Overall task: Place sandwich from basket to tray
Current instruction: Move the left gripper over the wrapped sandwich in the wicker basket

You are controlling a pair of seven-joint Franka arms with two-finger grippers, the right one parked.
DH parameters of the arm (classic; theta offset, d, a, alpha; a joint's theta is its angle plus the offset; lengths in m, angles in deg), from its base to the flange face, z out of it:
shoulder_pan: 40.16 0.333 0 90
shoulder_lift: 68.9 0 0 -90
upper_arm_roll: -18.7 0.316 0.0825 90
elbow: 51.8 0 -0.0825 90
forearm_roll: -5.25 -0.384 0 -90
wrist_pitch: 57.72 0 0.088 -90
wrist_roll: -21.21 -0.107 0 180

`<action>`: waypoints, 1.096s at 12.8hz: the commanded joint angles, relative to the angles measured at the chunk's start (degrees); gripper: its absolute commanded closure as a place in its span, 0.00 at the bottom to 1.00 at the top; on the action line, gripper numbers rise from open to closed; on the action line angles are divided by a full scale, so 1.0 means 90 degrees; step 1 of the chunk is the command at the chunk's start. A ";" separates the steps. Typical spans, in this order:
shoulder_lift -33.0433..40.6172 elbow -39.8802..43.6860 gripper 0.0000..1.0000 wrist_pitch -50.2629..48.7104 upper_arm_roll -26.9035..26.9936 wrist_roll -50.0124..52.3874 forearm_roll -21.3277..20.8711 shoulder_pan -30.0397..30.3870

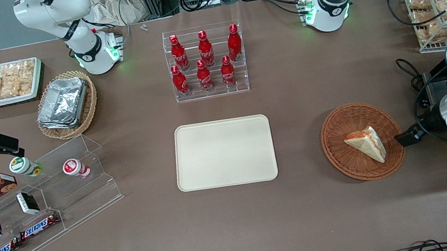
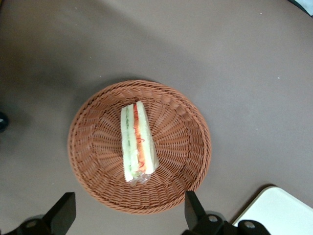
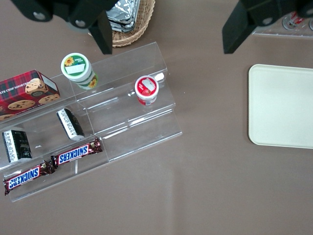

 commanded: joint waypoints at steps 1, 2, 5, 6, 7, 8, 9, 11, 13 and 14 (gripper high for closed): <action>-0.0227 -0.0147 0.00 0.0459 -0.0046 0.0742 -0.0125 -0.0077; -0.0344 -0.0148 0.00 0.0567 -0.0046 0.1084 -0.0125 -0.0164; -0.0647 -0.0148 0.00 0.0783 -0.0036 0.1282 -0.0222 -0.0253; -0.0686 -0.0196 0.00 0.0793 -0.0036 0.1331 -0.0262 -0.0253; -0.0696 -0.0293 0.00 0.0793 -0.0036 0.1341 -0.0262 -0.0243; -0.0687 -0.0439 0.00 0.0851 -0.0036 0.1341 -0.0262 -0.0233; -0.0687 -0.0557 0.00 0.0987 -0.0027 0.1341 -0.0262 -0.0233; -0.0677 -0.0742 0.00 0.1086 -0.0027 0.1341 -0.0262 -0.0233; -0.0648 -0.0909 0.00 0.1154 -0.0027 0.1341 -0.0262 -0.0185; -0.0648 -0.0987 0.00 0.1212 -0.0027 0.1351 -0.0262 -0.0185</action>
